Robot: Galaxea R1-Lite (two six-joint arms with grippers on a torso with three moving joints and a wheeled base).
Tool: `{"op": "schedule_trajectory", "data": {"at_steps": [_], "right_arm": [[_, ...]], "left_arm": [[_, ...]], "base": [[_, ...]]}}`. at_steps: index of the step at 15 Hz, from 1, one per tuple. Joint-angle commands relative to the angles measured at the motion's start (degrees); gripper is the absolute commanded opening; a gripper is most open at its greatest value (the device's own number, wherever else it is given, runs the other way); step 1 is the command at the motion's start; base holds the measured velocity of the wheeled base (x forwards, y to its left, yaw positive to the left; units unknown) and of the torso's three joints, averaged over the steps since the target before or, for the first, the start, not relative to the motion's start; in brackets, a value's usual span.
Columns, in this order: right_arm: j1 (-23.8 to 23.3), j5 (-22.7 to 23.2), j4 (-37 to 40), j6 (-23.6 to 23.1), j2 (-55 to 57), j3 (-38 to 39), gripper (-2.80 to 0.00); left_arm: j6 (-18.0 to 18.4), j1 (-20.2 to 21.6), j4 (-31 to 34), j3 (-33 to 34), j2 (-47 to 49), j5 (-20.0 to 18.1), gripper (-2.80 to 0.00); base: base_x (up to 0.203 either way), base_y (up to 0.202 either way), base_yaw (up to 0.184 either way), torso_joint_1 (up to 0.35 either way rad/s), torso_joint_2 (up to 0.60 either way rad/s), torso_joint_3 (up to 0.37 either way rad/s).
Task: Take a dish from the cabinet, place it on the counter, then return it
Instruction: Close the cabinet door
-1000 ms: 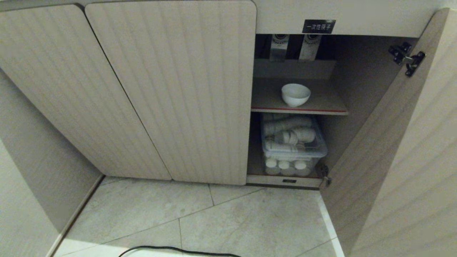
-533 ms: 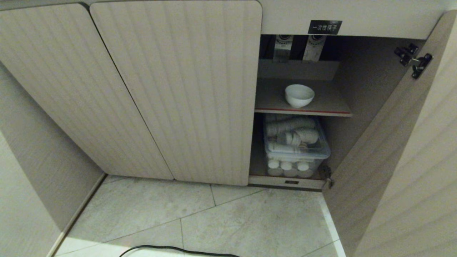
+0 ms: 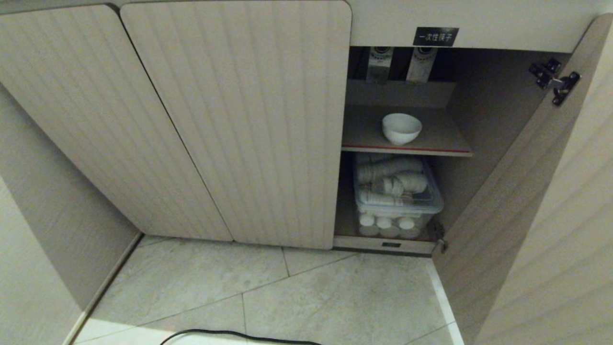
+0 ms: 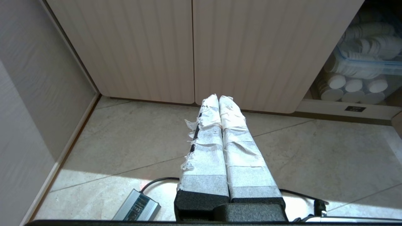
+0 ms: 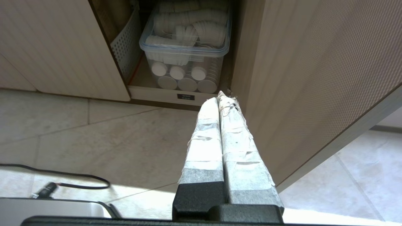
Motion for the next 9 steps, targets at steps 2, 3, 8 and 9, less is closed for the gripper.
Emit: {"op": "schedule_trajectory", "data": {"at_steps": [2,3,8,9], "right_arm": [[0.0,0.1,0.0,0.0,0.1,0.0,-2.80],[0.0,0.1,0.0,-0.2,0.1,0.0,-2.80],[0.0,-0.8,-0.1,2.0,0.1,0.0,-2.80],[0.0,-0.9,-0.1,2.4,0.1,0.0,-2.80]], "left_arm": [[-0.1,0.0,0.0,0.0,0.0,0.0,-2.80],[-0.1,0.0,0.0,0.0,0.0,0.0,-2.80],[0.0,0.0,0.0,0.0,0.0,0.0,-2.80],[-0.1,0.0,0.0,0.0,0.0,0.0,-2.80]], "base": [[0.000,0.000,0.000,0.000,0.00,0.000],[0.000,0.000,0.000,0.000,0.00,0.000],[0.000,0.000,0.000,0.000,0.00,0.000],[0.000,0.000,0.000,0.000,0.00,0.000]]}}
